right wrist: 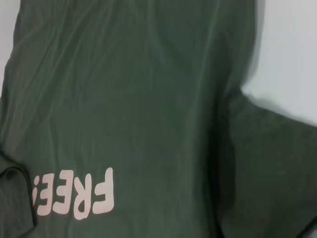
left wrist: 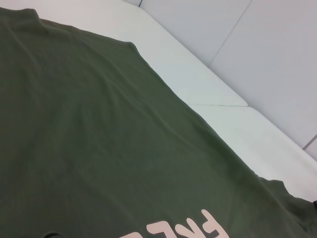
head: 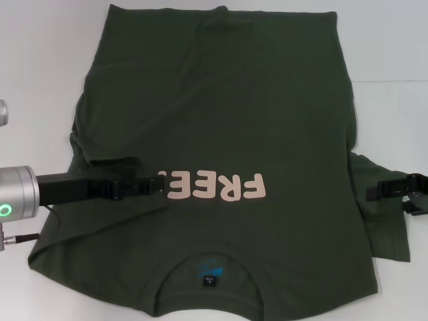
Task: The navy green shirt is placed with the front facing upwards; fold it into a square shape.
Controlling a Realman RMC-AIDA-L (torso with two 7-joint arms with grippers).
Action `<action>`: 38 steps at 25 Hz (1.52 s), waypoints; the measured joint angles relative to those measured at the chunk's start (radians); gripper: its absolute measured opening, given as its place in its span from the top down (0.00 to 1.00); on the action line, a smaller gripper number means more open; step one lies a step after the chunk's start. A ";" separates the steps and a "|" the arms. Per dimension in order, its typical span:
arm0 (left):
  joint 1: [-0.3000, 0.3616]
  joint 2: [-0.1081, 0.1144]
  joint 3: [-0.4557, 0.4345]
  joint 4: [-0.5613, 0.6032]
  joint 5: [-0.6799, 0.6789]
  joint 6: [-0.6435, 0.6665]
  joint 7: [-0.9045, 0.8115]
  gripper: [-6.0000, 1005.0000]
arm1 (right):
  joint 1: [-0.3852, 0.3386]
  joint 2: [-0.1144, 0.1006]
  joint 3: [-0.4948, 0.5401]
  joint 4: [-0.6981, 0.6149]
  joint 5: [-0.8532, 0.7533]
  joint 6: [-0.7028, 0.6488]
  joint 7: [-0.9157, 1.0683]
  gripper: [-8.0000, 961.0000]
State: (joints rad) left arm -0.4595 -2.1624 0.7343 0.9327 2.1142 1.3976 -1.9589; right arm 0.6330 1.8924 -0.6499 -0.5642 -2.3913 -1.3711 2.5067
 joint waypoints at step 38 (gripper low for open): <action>0.003 0.001 -0.063 -0.002 -0.117 0.001 -0.106 0.10 | 0.022 -0.042 -0.001 -0.080 -0.053 0.091 -0.028 0.94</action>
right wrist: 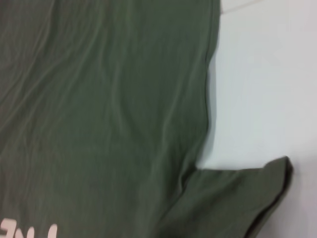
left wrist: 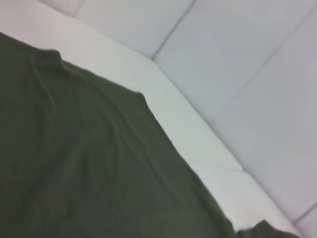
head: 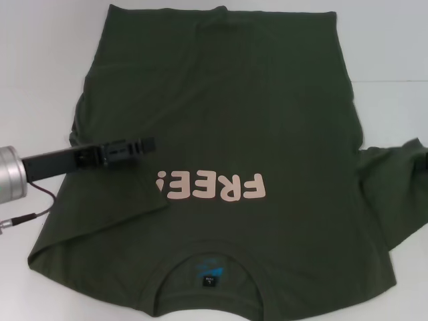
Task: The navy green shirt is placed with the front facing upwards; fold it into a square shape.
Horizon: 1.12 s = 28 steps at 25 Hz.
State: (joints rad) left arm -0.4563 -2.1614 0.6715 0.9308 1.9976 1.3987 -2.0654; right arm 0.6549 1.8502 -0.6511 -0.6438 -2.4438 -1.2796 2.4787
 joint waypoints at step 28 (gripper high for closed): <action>0.056 0.006 -0.066 -0.003 -0.094 0.028 -0.001 0.10 | 0.130 0.004 -0.052 0.050 -0.010 -0.150 0.083 0.89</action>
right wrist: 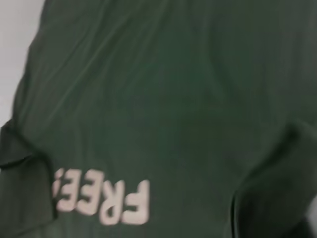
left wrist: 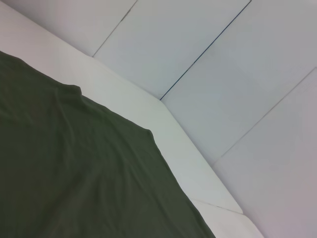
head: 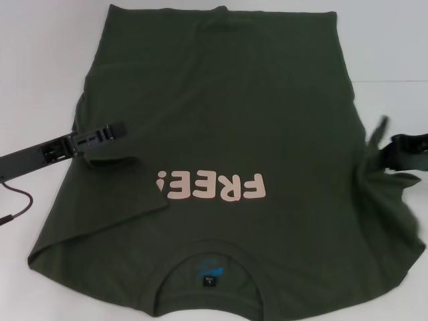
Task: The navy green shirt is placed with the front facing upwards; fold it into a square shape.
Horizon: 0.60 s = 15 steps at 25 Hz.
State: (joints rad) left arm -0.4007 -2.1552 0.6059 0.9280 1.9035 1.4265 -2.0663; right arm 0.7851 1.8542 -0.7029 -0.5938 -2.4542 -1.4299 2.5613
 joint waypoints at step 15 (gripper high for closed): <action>-0.007 -0.006 0.000 0.000 -0.003 -0.009 0.003 0.10 | 0.038 0.059 0.014 0.054 0.067 0.150 0.035 0.86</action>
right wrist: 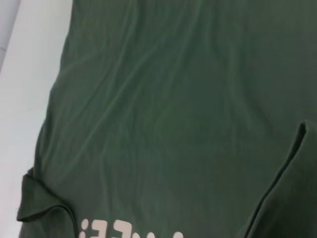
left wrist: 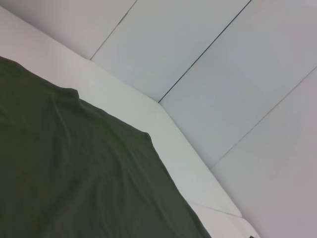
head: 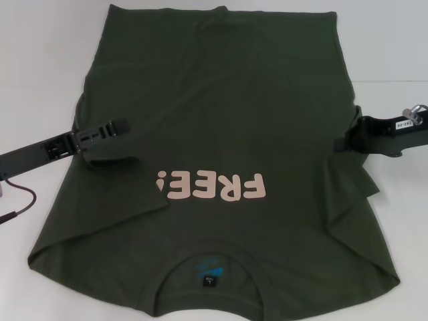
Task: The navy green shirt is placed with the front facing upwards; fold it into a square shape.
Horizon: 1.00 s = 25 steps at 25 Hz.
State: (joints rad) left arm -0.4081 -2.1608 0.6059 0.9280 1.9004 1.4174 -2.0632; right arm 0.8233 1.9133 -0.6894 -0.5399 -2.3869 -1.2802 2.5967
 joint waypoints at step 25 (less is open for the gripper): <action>0.015 0.038 -0.002 -0.033 -0.002 0.027 -0.092 0.10 | -0.037 -0.028 -0.017 0.026 0.210 -0.112 -0.143 0.33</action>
State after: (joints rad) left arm -0.3931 -2.1231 0.6038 0.8953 1.8982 1.4449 -2.1556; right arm 0.7861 1.8856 -0.7069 -0.5139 -2.1773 -1.3925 2.4536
